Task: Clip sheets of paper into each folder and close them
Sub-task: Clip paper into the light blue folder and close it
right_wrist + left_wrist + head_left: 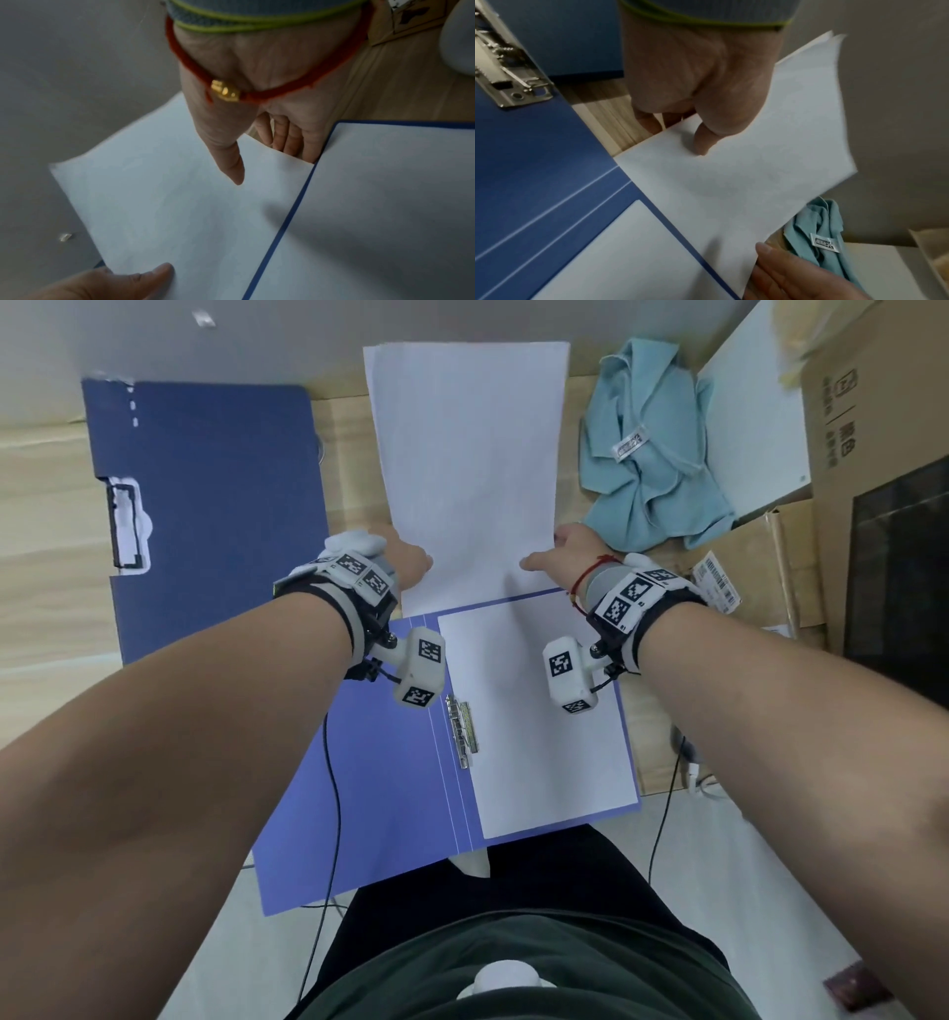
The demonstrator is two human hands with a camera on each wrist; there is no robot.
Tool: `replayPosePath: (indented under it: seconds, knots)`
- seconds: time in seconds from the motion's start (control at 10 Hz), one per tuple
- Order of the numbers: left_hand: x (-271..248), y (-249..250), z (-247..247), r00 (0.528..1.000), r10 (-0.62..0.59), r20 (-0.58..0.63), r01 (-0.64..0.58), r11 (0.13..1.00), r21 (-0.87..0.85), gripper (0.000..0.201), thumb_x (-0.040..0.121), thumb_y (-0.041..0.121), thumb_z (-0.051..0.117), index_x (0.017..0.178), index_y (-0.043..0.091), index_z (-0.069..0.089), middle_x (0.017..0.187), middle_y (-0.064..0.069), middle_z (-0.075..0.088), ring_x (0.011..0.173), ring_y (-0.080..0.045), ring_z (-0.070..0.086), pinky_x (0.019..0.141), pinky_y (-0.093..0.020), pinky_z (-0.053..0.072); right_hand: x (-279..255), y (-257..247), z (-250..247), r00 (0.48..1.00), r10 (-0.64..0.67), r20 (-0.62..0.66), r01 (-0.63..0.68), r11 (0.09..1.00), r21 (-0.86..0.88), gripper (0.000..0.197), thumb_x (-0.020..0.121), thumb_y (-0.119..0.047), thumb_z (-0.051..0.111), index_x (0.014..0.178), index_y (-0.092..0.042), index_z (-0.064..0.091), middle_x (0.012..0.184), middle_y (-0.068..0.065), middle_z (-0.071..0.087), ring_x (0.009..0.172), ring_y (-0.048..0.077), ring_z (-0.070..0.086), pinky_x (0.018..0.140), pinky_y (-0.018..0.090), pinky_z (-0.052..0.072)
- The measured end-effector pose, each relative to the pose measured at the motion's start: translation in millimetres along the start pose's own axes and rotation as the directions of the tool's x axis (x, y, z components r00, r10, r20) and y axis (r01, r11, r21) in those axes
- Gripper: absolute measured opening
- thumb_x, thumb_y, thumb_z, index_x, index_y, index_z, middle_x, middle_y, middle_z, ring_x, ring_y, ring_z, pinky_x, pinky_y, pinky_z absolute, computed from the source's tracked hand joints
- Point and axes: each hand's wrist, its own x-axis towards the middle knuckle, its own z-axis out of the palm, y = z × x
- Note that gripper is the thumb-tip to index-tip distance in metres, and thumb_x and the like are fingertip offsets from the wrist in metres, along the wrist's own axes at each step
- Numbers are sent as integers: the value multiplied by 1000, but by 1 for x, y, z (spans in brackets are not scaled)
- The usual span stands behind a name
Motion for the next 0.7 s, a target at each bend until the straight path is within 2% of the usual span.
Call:
replayPosePath:
  seconds: [0.1,0.2,0.3,0.4,0.5,0.6,0.7]
  knots:
    - [0,0,-6,998,29,-59,-31,999,-26,32,97,19,51,70,22,35,87,-3,49,90,-22,44,80,-31,37,-10,-8,2,999,-25,35,22,997,80,52,71,-34,77,112,-11,56,96,-1,61,73,17,57,60,25,45]
    - [-2,12,-15,995,26,-96,-38,991,-130,39,103,12,39,66,15,26,87,-4,41,71,-14,36,71,-16,34,-8,-9,3,997,-70,18,65,981,183,80,45,-44,79,118,-17,59,106,1,70,77,20,65,59,29,53]
    - [-25,15,-32,985,128,-120,-152,962,-227,17,101,4,43,101,-11,51,91,-5,49,78,-13,47,70,-12,39,-23,-27,-4,993,-118,-15,116,936,333,57,61,-18,83,114,-15,60,103,-1,69,89,19,67,78,35,58]
    - [-55,1,-47,961,235,-143,-266,926,-267,37,95,6,51,132,2,53,119,-9,62,104,-28,59,91,-35,48,-41,-43,-17,985,-146,-89,170,888,427,66,59,-20,85,119,-14,60,109,-2,71,97,14,68,78,27,57]
    - [-80,-14,-54,950,284,-128,-311,894,-323,34,94,6,54,127,3,58,123,-14,65,108,-31,62,99,-43,50,-65,-50,-26,973,-209,-99,231,864,446,56,70,-15,82,123,-12,63,111,-3,71,94,8,67,70,17,51]
    - [-97,-25,-54,941,315,-123,-338,885,-319,33,92,8,59,124,4,60,118,-13,67,103,-29,63,91,-37,52,-89,-45,-32,949,-291,-121,312,815,489,44,76,-6,77,118,-5,67,108,3,72,84,7,69,65,15,51]
    - [-113,-30,-49,918,372,-136,-396,864,-310,32,91,5,63,122,-1,60,106,-8,63,96,-21,58,70,-22,46,-113,-37,-37,934,-309,-181,357,752,554,38,74,3,74,110,-5,69,104,8,73,87,19,71,70,27,57]
